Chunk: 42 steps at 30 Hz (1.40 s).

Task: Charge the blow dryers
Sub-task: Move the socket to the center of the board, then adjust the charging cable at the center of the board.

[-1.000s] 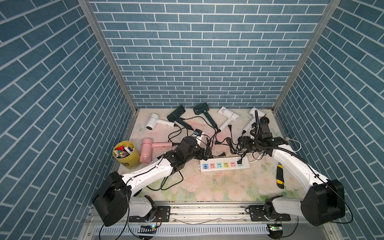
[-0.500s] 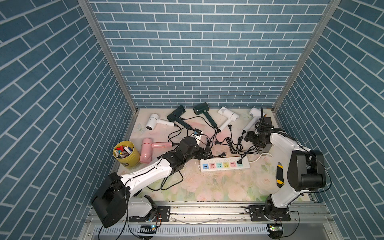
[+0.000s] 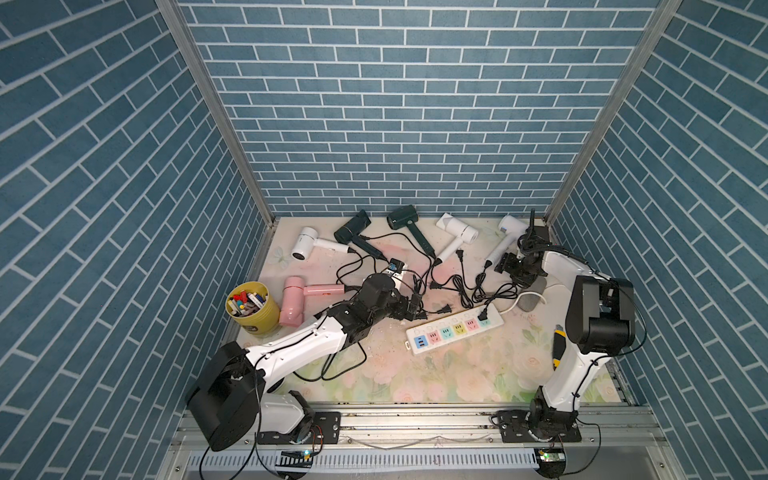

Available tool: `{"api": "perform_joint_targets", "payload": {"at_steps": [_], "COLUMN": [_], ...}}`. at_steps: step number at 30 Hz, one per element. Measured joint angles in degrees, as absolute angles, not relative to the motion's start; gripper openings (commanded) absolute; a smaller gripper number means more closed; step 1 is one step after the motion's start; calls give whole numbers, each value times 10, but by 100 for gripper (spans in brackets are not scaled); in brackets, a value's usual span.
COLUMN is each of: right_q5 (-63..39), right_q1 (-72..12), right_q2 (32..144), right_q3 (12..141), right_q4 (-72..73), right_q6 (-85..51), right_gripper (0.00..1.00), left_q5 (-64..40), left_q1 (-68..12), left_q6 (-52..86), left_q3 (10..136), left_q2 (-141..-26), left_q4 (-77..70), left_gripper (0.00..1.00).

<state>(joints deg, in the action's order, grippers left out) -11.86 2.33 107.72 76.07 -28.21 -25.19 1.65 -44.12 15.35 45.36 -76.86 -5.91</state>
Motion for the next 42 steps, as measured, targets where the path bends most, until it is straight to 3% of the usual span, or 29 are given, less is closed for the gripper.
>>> {"api": "perform_joint_targets", "payload": {"at_steps": [6, 13, 18, 30, 38, 42], "right_q5": [-117, -84, -75, -102, -103, -96], "right_q1": [23, -23, -45, -84, -96, -101], "right_q2": [1051, 936, 889, 1026, 1126, 1140], "right_q3": [757, 753, 753, 753, 782, 787], "right_q4": [-285, -308, -321, -329, -330, -331], "right_q6": [-248, -219, -202, -211, -214, -213], "right_gripper": [74, 74, 68, 56, 43, 23], "left_q5": [17, 17, 22, 30, 33, 34], "left_q1": [-441, -441, -441, -441, -441, -441], "left_q6": [152, 152, 152, 152, 152, 152], "left_q3": [454, 454, 454, 454, 453, 453], "left_q2": [-769, -769, -769, -769, -769, -769], "left_q4": [-59, -59, -59, -59, -60, -60], "left_gripper": [100, 99, 100, 99, 99, 99]}}
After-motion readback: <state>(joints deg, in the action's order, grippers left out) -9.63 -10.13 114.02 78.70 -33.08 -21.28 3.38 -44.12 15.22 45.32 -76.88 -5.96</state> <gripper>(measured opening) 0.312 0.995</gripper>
